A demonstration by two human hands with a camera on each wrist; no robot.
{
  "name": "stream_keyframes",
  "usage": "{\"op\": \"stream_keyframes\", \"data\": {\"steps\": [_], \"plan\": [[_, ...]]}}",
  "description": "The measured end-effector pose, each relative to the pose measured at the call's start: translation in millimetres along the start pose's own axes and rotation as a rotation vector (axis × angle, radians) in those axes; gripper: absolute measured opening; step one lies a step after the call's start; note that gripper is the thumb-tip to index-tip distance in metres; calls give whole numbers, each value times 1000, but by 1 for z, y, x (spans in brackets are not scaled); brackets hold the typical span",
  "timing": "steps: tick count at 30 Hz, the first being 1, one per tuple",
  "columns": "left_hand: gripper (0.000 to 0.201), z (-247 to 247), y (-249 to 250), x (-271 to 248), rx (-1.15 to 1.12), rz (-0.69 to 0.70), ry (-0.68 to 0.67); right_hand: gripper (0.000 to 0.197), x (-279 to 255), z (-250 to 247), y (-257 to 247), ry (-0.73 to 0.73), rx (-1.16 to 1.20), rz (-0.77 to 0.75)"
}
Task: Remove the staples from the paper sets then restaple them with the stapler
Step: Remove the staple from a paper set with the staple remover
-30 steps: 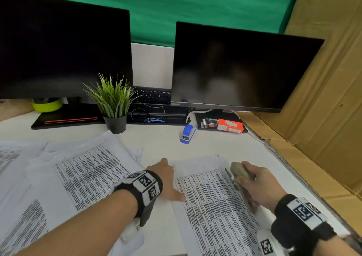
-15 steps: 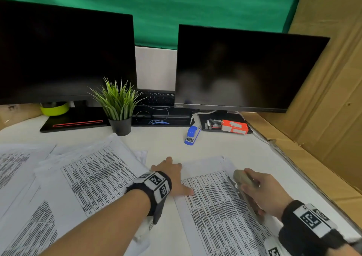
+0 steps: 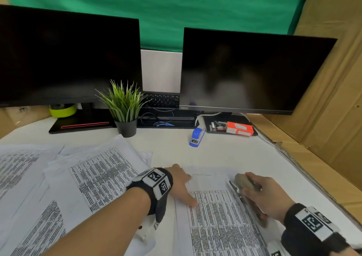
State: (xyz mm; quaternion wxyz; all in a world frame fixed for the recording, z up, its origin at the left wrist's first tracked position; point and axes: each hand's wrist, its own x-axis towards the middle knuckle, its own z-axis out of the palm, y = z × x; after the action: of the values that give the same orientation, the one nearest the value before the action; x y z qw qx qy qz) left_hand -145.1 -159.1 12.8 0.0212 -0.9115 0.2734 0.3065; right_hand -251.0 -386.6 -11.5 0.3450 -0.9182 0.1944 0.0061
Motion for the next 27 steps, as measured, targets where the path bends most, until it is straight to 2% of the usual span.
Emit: {"op": "stream_keyframes", "data": {"steps": [5,9,13,17,22,25,27], "plan": [[86,-5,-4,-10,15,52,-56,51,-4,-1,5,4,1,12],[90,-7,-5,-3,67,35,-58,51,-7,-7,11,18,-4,19],[103,-9,-17,12,106,-77,6,52,-7,-12,16,44,8,38],[105,-15,-27,20,109,-118,52,43,-4,-16,20,68,25,25],[104,-13,-31,19,106,-163,33,42,-7,-16,13,52,127,23],[89,-12,-24,10,-42,-99,206,49,-9,-12,-1,10,280,28],[78,-10,-15,-2,-324,10,332,44,-12,-7,-16,-35,373,6]]}}
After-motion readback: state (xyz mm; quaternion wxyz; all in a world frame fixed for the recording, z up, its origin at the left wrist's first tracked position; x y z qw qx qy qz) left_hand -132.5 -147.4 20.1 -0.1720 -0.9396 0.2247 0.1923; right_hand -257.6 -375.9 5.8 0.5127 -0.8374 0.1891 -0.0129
